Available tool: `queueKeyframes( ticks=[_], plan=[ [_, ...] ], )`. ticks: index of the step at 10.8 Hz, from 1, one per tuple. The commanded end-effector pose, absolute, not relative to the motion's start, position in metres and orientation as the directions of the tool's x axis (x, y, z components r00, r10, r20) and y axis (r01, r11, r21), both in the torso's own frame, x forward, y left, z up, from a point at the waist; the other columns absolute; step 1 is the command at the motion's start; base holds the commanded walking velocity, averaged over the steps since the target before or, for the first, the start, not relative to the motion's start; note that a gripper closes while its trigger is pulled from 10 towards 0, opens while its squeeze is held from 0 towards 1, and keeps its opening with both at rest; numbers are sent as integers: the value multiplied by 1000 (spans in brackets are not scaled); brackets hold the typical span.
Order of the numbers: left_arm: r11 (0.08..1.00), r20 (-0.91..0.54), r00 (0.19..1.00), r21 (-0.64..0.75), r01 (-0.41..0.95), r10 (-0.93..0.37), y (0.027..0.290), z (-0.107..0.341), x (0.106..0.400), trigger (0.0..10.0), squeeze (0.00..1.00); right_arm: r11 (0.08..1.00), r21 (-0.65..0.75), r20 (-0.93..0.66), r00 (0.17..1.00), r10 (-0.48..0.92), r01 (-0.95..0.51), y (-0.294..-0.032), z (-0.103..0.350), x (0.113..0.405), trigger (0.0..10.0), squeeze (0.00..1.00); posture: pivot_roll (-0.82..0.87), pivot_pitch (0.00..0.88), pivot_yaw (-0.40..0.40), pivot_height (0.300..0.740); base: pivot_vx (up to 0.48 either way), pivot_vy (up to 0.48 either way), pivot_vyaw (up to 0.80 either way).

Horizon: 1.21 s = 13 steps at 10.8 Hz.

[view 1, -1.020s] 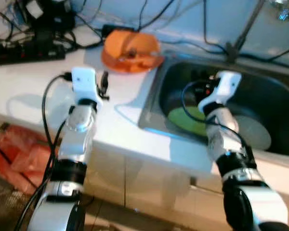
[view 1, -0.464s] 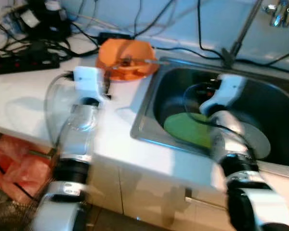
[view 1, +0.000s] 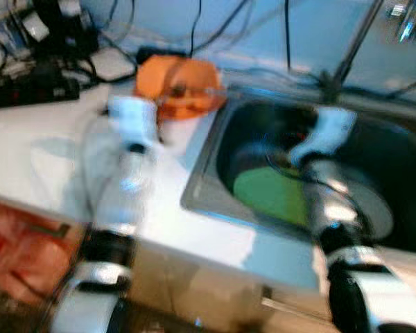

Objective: Kitchen organization

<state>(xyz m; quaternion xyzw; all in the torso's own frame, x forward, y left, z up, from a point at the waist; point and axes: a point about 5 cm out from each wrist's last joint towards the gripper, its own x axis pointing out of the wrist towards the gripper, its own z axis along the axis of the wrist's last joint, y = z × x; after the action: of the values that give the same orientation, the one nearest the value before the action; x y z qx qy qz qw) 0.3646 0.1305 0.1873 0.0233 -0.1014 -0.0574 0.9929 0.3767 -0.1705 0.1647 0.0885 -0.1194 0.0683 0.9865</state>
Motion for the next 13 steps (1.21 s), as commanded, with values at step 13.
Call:
queueKeyframes(
  ticks=[13],
  plan=[
    [976, 43, 981, 114, 185, -191, 147, 201, 358, 10000, 0, 966, 163, 260, 953, 154, -201, -158, 169, 379, 10000, 0, 78, 64, -47, 740, 0, 0, 0]
  ],
)
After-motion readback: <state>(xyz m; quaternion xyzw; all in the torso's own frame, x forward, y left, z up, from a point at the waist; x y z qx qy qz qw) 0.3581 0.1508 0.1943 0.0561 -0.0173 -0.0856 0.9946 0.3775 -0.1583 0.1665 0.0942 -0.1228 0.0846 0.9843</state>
